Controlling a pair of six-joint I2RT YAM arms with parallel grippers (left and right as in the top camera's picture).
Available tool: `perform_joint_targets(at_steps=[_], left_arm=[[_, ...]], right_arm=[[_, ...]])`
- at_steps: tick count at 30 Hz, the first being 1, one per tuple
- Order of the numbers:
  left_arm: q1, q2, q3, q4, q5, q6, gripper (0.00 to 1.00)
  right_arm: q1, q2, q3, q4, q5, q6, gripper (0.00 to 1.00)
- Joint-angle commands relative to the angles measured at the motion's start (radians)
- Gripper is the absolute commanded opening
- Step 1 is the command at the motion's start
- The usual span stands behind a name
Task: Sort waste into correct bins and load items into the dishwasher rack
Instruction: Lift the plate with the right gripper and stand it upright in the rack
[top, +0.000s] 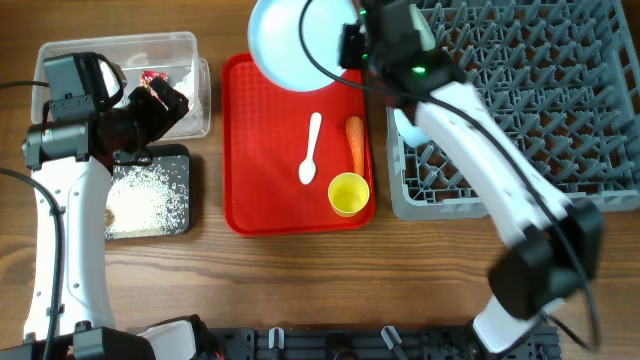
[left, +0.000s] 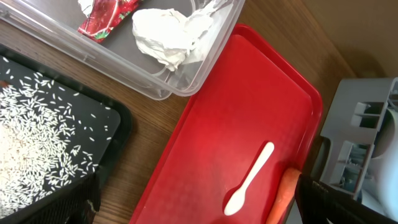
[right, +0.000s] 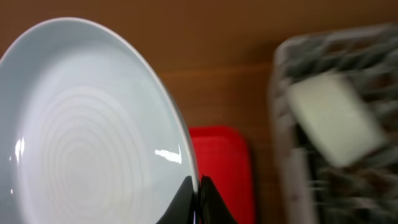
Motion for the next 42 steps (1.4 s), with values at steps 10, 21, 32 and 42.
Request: perform_joint_targets(at_steps=[10, 21, 32, 42], left_arm=[[0.003, 0.006, 0.006, 0.002, 0.012, -0.005, 1.00], [0.003, 0.006, 0.006, 0.002, 0.012, -0.005, 1.00], [0.003, 0.006, 0.006, 0.002, 0.012, -0.005, 1.00], [0.003, 0.006, 0.006, 0.002, 0.012, -0.005, 1.00]], right_arm=[[-0.034, -0.141, 0.003, 0.064, 0.982, -0.710, 0.04], [-0.186, -0.103, 0.003, -0.045, 0.797, -0.784, 0.04], [-0.225, 0.088, 0.003, 0.109, 0.721, -0.976, 0.04], [-0.239, 0.242, 0.003, 0.349, 0.756, -1.154, 0.04]])
